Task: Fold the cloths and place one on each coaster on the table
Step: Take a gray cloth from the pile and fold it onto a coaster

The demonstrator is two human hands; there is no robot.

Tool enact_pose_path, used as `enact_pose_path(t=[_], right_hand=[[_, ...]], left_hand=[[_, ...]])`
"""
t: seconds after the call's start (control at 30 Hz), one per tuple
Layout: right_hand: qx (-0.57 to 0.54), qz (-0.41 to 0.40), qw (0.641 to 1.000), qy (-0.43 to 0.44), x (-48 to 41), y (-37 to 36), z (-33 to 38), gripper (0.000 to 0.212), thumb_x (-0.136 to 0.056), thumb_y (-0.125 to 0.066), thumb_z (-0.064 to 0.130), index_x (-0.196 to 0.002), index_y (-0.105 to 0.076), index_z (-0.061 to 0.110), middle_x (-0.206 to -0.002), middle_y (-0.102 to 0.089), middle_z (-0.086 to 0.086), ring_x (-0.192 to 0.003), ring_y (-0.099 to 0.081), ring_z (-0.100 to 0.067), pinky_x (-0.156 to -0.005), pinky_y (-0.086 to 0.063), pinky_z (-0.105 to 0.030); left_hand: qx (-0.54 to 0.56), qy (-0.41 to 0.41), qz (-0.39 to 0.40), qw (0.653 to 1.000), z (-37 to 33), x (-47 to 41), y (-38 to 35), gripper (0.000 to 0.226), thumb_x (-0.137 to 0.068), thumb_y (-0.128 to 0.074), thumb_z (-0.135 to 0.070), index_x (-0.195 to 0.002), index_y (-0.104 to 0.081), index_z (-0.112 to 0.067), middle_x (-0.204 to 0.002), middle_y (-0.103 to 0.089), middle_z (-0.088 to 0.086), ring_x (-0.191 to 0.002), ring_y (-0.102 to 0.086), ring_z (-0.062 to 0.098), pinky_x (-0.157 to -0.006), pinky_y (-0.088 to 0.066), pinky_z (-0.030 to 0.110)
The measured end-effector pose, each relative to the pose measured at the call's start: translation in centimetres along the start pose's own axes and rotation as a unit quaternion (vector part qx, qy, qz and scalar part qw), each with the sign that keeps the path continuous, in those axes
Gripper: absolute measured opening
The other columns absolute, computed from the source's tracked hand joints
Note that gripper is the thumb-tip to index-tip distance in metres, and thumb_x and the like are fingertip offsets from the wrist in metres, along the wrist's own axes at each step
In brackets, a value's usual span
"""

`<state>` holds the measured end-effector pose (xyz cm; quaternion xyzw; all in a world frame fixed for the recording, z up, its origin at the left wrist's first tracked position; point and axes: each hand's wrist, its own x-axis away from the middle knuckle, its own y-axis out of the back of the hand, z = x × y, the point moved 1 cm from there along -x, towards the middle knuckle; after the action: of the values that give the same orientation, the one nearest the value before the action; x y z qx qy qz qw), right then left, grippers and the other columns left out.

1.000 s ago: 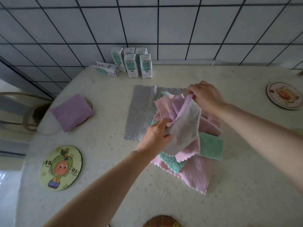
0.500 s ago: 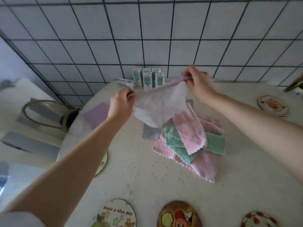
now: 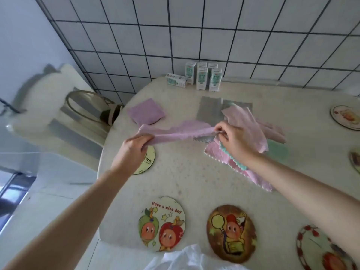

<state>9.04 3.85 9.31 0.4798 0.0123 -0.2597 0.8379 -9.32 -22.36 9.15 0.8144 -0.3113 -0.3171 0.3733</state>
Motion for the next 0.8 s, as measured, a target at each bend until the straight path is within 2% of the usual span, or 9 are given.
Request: enact_pose_path(t=[0.07, 0.13, 0.2, 0.3, 0.4, 0.47, 0.67, 0.73, 0.8], right_hand=[[-0.021, 0.047, 0.998, -0.040, 3.5, -2.8, -0.1, 0.016, -0.085, -0.058, -0.001, -0.095, -0.063, 0.010, -0.087, -0.070, -0.005, -0.078, -0.066, -0.021, -0.068, -0.051, -0.037], [0.004, 0.098, 0.993, -0.062, 6.8, -5.2, -0.6, 0.024, -0.083, -0.057, -0.005, -0.099, -0.065, 0.011, -0.095, -0.070, -0.005, -0.086, -0.065, -0.020, -0.069, -0.047, -0.029], [0.031, 0.153, 0.986, -0.065, 10.3, -6.6, -0.6, 0.031, -0.084, -0.054, -0.010, -0.107, -0.066, 0.007, -0.102, -0.069, -0.008, -0.092, -0.063, -0.019, -0.075, -0.039, -0.017], [0.058, 0.204, 0.977, -0.035, 14.9, -7.8, -0.4, 0.035, -0.083, -0.056, -0.010, -0.112, -0.066, 0.007, -0.107, -0.069, -0.009, -0.099, -0.065, -0.022, -0.082, -0.043, -0.018], [0.087, 0.200, 0.976, -0.018, 18.1, -7.8, -0.3, 0.037, -0.069, -0.074, -0.004, -0.099, -0.072, 0.017, -0.093, -0.073, -0.004, -0.082, -0.070, -0.020, -0.066, -0.055, -0.027], [0.092, 0.183, 0.979, -0.006, 19.8, -7.4, 0.2, 0.038, -0.057, -0.083, 0.000, -0.087, -0.073, 0.021, -0.077, -0.072, 0.003, -0.066, -0.068, -0.016, -0.050, -0.051, -0.024], [0.053, 0.156, 0.984, -0.066, 22.3, -6.1, 0.4, 0.027, -0.057, -0.089, 0.017, -0.072, -0.068, 0.026, -0.063, -0.053, 0.018, -0.059, -0.053, -0.005, -0.048, -0.037, -0.019], [0.022, 0.151, 0.980, -0.126, 21.9, -6.1, -0.1, 0.018, -0.067, -0.083, 0.026, -0.075, -0.067, 0.028, -0.067, -0.047, 0.019, -0.058, -0.049, -0.002, -0.051, -0.037, -0.019], [-0.020, 0.145, 0.974, -0.172, 21.0, -6.3, -0.7, 0.014, -0.072, -0.080, 0.026, -0.077, -0.066, 0.027, -0.071, -0.052, 0.015, -0.062, -0.052, 0.001, -0.056, -0.038, -0.013]], left_hand=[[0.000, -0.008, 0.045, 0.999, 1.4, 3.9, -1.6, 0.032, -0.081, -0.065, 0.006, -0.110, -0.070, -0.005, -0.109, -0.070, 0.006, -0.092, -0.068, 0.019, -0.089, -0.047, 0.018], [-0.007, -0.004, 0.087, 0.996, 2.3, 7.5, -3.1, 0.029, -0.081, -0.068, 0.002, -0.109, -0.070, -0.005, -0.109, -0.070, 0.009, -0.097, -0.069, 0.020, -0.098, -0.043, 0.018], [-0.003, 0.003, 0.120, 0.993, 2.5, 10.7, -4.4, 0.029, -0.080, -0.069, 0.002, -0.108, -0.070, -0.005, -0.107, -0.071, 0.010, -0.094, -0.070, 0.020, -0.100, -0.036, 0.012], [0.011, 0.001, 0.148, 0.989, 2.5, 14.6, -5.8, 0.032, -0.075, -0.074, 0.001, -0.105, -0.071, -0.005, -0.104, -0.072, 0.010, -0.091, -0.070, 0.018, -0.096, -0.042, 0.015], [0.033, 0.007, 0.166, 0.986, 2.5, 17.5, -6.4, 0.036, -0.069, -0.078, 0.004, -0.103, -0.073, -0.007, -0.102, -0.072, 0.007, -0.090, -0.070, 0.017, -0.091, -0.047, 0.016], [0.054, 0.021, 0.180, 0.982, 2.2, 19.3, -6.6, 0.036, -0.068, -0.076, 0.008, -0.100, -0.074, -0.008, -0.100, -0.073, 0.004, -0.087, -0.068, 0.012, -0.087, -0.044, 0.009], [0.096, 0.193, 0.192, 0.957, 2.2, 21.3, -5.8, 0.025, -0.079, -0.069, 0.000, -0.092, -0.076, -0.020, -0.073, -0.060, -0.037, -0.076, -0.059, -0.020, -0.066, -0.044, 0.002], [0.107, 0.246, 0.180, 0.946, 2.5, 20.5, -5.6, 0.022, -0.080, -0.070, -0.005, -0.086, -0.074, -0.026, -0.069, -0.064, -0.028, -0.072, -0.062, -0.014, -0.062, -0.045, 0.005], [0.123, 0.298, 0.167, 0.932, 3.2, 19.5, -5.6, 0.024, -0.080, -0.070, -0.008, -0.077, -0.070, -0.031, -0.070, -0.069, -0.008, -0.066, -0.065, 0.002, -0.059, -0.050, 0.019]])
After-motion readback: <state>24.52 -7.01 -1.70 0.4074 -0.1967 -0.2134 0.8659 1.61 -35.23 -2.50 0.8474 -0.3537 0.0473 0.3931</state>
